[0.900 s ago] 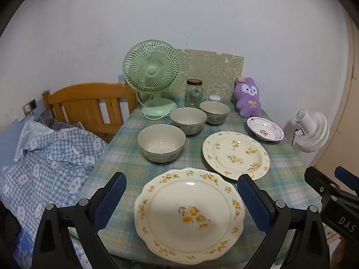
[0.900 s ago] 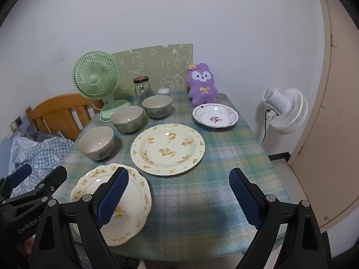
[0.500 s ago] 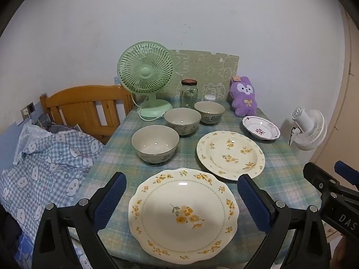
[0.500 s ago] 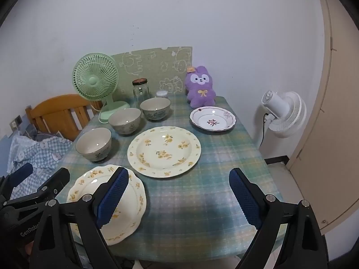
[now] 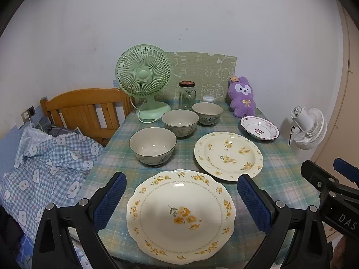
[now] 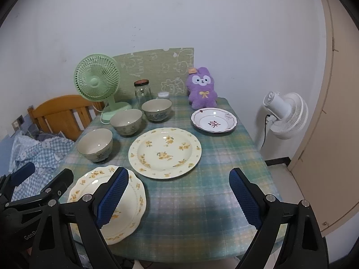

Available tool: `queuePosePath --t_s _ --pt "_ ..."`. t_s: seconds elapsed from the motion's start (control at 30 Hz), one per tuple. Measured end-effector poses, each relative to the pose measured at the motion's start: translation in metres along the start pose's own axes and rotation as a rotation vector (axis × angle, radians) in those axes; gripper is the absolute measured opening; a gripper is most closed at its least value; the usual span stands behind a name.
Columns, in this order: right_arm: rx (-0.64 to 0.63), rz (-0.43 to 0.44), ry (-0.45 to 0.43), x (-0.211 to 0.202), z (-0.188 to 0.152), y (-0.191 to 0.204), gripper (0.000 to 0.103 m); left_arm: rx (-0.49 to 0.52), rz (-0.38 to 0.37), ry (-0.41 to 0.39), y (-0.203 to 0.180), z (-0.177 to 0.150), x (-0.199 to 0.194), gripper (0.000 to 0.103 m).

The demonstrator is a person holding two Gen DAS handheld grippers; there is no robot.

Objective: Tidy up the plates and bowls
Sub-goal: 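Move both grippers toward the rim of the large yellow-flower plate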

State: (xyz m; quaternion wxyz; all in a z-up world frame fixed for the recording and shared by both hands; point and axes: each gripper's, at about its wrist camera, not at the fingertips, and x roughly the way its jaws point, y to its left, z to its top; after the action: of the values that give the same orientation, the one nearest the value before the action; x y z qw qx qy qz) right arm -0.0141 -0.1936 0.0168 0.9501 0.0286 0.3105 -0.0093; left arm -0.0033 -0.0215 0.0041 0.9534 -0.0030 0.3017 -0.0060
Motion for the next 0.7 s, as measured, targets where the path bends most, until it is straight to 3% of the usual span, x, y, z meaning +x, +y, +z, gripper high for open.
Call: queuePosePath --t_s 0.7 --pt "0.009 0.016 -0.005 0.0004 -0.0003 -0.0045 0.093 0.003 0.008 -0.026 -0.0065 0.0001 -0.0047 0.1"
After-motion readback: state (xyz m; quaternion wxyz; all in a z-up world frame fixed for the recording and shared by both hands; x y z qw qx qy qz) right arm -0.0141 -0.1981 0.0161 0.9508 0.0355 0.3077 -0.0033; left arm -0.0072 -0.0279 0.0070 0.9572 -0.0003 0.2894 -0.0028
